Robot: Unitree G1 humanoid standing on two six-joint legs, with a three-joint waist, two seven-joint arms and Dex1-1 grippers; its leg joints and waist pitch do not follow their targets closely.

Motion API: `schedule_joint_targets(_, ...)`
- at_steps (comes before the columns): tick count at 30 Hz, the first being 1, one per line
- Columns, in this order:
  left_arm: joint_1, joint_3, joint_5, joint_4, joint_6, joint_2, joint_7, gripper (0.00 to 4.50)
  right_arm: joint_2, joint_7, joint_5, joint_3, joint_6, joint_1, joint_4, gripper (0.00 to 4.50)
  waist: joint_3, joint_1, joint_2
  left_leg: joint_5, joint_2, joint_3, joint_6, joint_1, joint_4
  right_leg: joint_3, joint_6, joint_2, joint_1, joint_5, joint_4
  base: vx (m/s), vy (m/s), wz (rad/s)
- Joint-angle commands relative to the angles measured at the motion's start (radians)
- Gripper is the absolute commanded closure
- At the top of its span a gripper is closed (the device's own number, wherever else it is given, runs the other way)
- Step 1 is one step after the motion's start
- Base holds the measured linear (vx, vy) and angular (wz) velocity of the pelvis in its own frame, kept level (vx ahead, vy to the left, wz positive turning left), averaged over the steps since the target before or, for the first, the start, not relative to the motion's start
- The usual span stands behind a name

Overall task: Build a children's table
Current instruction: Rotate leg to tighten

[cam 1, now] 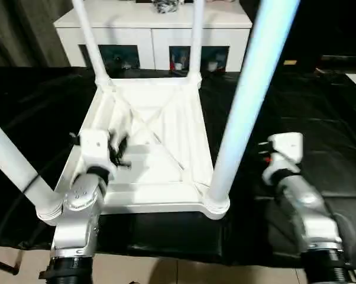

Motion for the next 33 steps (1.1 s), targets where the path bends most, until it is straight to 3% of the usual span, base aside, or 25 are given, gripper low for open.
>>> schedule_joint_targets(1,0.019,-0.007,0.026,-0.033,0.021,-0.012,0.048,2.89,0.011,-0.008,-0.002,0.012,0.030,-0.005,-0.037,0.72,-0.064,0.003,-0.021,-0.262,0.015,-0.012,0.024,0.012,-0.075,0.024,-0.141,-0.024,0.038,-0.251,-0.079,0.000,0.000,0.00)
schedule_joint_targets(5,0.042,-0.016,0.035,-0.074,0.048,-0.016,0.060,2.89,0.017,0.000,-0.005,0.024,0.035,-0.011,-0.036,0.72,-0.065,0.010,-0.019,-0.233,0.014,-0.011,0.027,0.010,-0.073,0.025,-0.145,-0.025,0.036,-0.216,-0.077,0.000,0.000,0.00)
schedule_joint_targets(7,0.044,-0.017,0.034,-0.081,0.054,-0.017,0.061,2.89,0.015,0.001,-0.004,0.025,0.035,-0.011,-0.035,0.72,-0.072,0.012,-0.020,-0.117,0.010,-0.009,0.052,0.000,-0.060,0.023,-0.175,-0.020,0.033,-0.075,-0.066,0.000,0.000,0.00)
schedule_joint_targets(10,0.059,-0.029,0.044,-0.109,0.068,-0.009,0.067,2.89,0.005,-0.001,-0.005,0.019,0.031,-0.019,-0.022,0.72,-0.102,0.021,-0.022,0.245,-0.015,-0.002,0.208,-0.029,-0.010,0.004,-0.270,0.003,0.007,0.373,-0.030,0.000,0.000,0.00)
schedule_joint_targets(11,0.062,-0.029,0.041,-0.115,0.074,-0.010,0.069,2.89,0.004,-0.002,-0.007,0.015,0.030,-0.022,-0.018,0.72,-0.120,0.025,-0.021,0.410,-0.028,-0.003,0.289,-0.045,0.015,-0.010,-0.301,0.016,-0.009,0.547,-0.017,-0.079,0.017,0.00)
schedule_joint_targets(12,0.064,-0.028,0.039,-0.120,0.077,-0.010,0.070,2.89,0.003,-0.003,-0.007,0.012,0.028,-0.026,-0.013,0.72,-0.124,0.028,-0.021,0.420,-0.037,-0.002,0.339,-0.062,0.025,-0.022,-0.317,0.016,-0.024,0.565,-0.026,-0.116,0.014,-0.01)
schedule_joint_targets(13,0.068,-0.027,0.038,-0.125,0.082,-0.009,0.072,2.89,0.002,-0.004,-0.006,0.010,0.027,-0.029,-0.009,0.72,-0.129,0.028,-0.023,0.394,-0.039,-0.003,0.357,-0.070,0.032,-0.022,-0.318,0.013,-0.028,0.544,-0.034,-0.116,0.014,-0.01)
schedule_joint_targets(15,0.071,-0.025,0.038,-0.127,0.084,-0.007,0.073,2.89,0.000,-0.006,-0.010,0.011,0.021,-0.033,-0.005,0.72,-0.117,0.029,-0.018,0.167,-0.022,-0.001,0.363,-0.089,0.033,-0.038,-0.289,0.010,-0.065,0.171,-0.090,-0.176,0.029,0.01)
schedule_joint_targets(16,0.072,-0.026,0.039,-0.127,0.085,-0.006,0.074,2.89,-0.001,-0.008,-0.013,0.013,0.015,-0.034,-0.003,0.72,-0.114,0.031,-0.009,0.100,-0.014,-0.004,0.349,-0.086,0.029,-0.044,-0.272,0.009,-0.074,0.048,-0.102,-0.193,0.037,0.01)
schedule_joint_targets(17,0.071,-0.026,0.039,-0.127,0.085,-0.005,0.074,2.89,-0.002,-0.009,-0.014,0.013,0.013,-0.034,-0.002,0.72,-0.102,0.025,-0.001,-0.064,0.001,-0.005,0.307,-0.085,0.012,-0.064,-0.207,0.017,-0.090,-0.195,-0.125,-0.220,0.053,-0.07)
schedule_joint_targets(18,0.070,-0.027,0.038,-0.127,0.083,-0.005,0.074,2.89,-0.003,-0.012,-0.018,0.014,0.008,-0.034,-0.001,0.72,-0.088,0.015,0.010,-0.280,0.031,-0.011,0.247,-0.088,-0.034,-0.095,-0.115,0.039,-0.095,-0.383,-0.110,-0.222,0.042,-0.12)
schedule_joint_targets(19,0.069,-0.031,0.038,-0.129,0.102,-0.002,0.069,2.89,-0.004,-0.017,-0.021,0.013,0.002,-0.032,-0.003,0.72,-0.081,0.019,0.021,-0.380,0.071,-0.015,0.227,-0.105,-0.090,-0.108,-0.078,0.061,-0.081,-0.397,-0.044,-0.222,0.042,-0.12)
schedule_joint_targets(20,0.067,-0.036,0.037,-0.132,0.125,0.001,0.063,2.60,-0.005,-0.023,-0.024,0.012,-0.005,-0.029,-0.004,0.72,-0.063,0.063,0.020,-0.554,0.134,-0.002,0.160,-0.144,-0.182,-0.112,-0.051,0.055,-0.025,-0.319,0.202,-0.252,-0.006,0.05)
schedule_joint_targets(21,0.073,-0.022,-0.029,-0.142,0.116,-0.009,0.022,2.54,-0.007,-0.038,-0.025,0.000,-0.013,-0.021,-0.015,0.72,-0.051,0.131,0.034,-0.768,0.119,0.077,0.037,-0.170,-0.212,-0.103,-0.055,0.058,-0.009,-0.374,0.270,-0.236,-0.087,0.24)
schedule_joint_targets(22,0.074,-0.019,-0.041,-0.144,0.115,-0.011,0.015,2.54,-0.007,-0.041,-0.024,-0.002,-0.014,-0.019,-0.017,0.72,-0.060,0.139,0.011,-0.746,0.123,0.071,0.019,-0.157,-0.178,-0.043,-0.029,0.033,0.013,-0.426,0.249,-0.236,-0.087,0.24)
schedule_joint_targets(23,0.085,-0.015,-0.084,-0.157,0.096,-0.010,-0.022,2.48,-0.006,-0.056,-0.014,-0.027,-0.012,-0.011,-0.022,0.44,-0.087,0.096,-0.061,-0.543,0.062,0.093,-0.084,-0.036,0.053,0.042,0.057,-0.022,-0.077,-0.838,0.121,-0.180,-0.123,0.27)
schedule_joint_targets(24,0.099,-0.015,-0.109,-0.170,0.076,0.000,-0.056,2.35,-0.006,-0.093,-0.017,-0.055,-0.003,0.001,-0.023,0.37,-0.032,0.099,-0.054,-0.254,-0.021,-0.054,-0.002,-0.048,0.271,0.158,0.011,-0.146,-0.134,-1.241,-0.118,-0.105,-0.043,0.06)
schedule_joint_targets(25,0.109,-0.022,-0.117,-0.179,0.060,0.012,-0.085,2.19,-0.007,-0.104,-0.015,-0.069,-0.004,0.011,-0.024,0.37,-0.014,0.100,-0.065,-0.207,-0.068,-0.073,0.015,-0.126,0.281,0.142,0.028,-0.102,-0.058,-1.231,-0.092,-0.105,-0.043,0.06)
schedule_joint_targets(26,0.120,-0.028,-0.130,-0.189,0.054,0.022,-0.112,2.10,-0.010,-0.126,-0.024,-0.080,-0.009,0.023,-0.026,0.31,-0.007,0.120,-0.056,-0.255,-0.065,-0.098,-0.003,-0.066,0.237,0.133,0.037,-0.104,-0.036,-1.205,-0.072,-0.077,0.036,0.04)
schedule_joint_targets(27,0.126,-0.032,-0.137,-0.196,0.052,0.028,-0.128,2.06,-0.011,-0.137,-0.030,-0.087,-0.014,0.031,-0.026,0.20,-0.005,0.114,-0.050,-0.337,-0.057,-0.109,-0.014,-0.012,0.215,0.124,0.007,-0.097,-0.054,-1.149,-0.061,-0.141,0.069,0.29)
schedule_joint_targets(28,0.134,-0.032,-0.146,-0.203,0.043,0.031,-0.139,2.06,-0.007,-0.137,-0.021,-0.096,-0.019,0.040,-0.032,0.20,-0.044,0.110,-0.005,-0.445,-0.023,-0.119,-0.036,0.072,0.090,0.092,-0.085,-0.037,-0.014,-0.765,-0.023,-0.141,0.069,0.29)
schedule_joint_targets(29,0.143,-0.033,-0.152,-0.211,0.033,0.034,-0.148,2.01,-0.002,-0.139,-0.015,-0.105,-0.027,0.048,-0.038,0.08,-0.032,0.073,0.012,-0.649,0.053,-0.157,-0.035,0.092,-0.028,0.035,-0.112,0.021,-0.025,-0.420,0.022,-0.241,0.061,0.26)
schedule_joint_targets(30,0.154,-0.040,-0.154,-0.221,0.025,0.040,-0.159,1.89,0.001,-0.146,-0.015,-0.111,-0.040,0.056,-0.045,0.02,-0.043,0.063,0.025,-0.551,0.075,-0.148,0.027,0.074,-0.064,0.009,-0.152,-0.004,0.027,-0.073,0.052,-0.247,0.082,0.13)
schedule_joint_targets(32,0.183,-0.058,-0.158,-0.243,0.011,0.058,-0.189,1.67,0.010,-0.152,-0.005,-0.123,-0.065,0.074,-0.060,0.00,-0.025,0.043,0.019,-0.585,0.053,-0.113,0.044,0.053,-0.099,0.000,-0.146,-0.023,0.065,-0.058,0.006,-0.205,0.094,0.08)
schedule_joint_targets(33,0.187,-0.044,-0.154,-0.241,-0.014,0.050,-0.172,1.63,0.021,-0.147,0.016,-0.137,-0.100,0.080,-0.069,0.00,0.001,0.029,0.014,-0.750,0.037,-0.093,-0.006,0.062,-0.120,-0.006,-0.113,-0.027,0.061,-0.334,-0.044,-0.126,0.066,0.01)
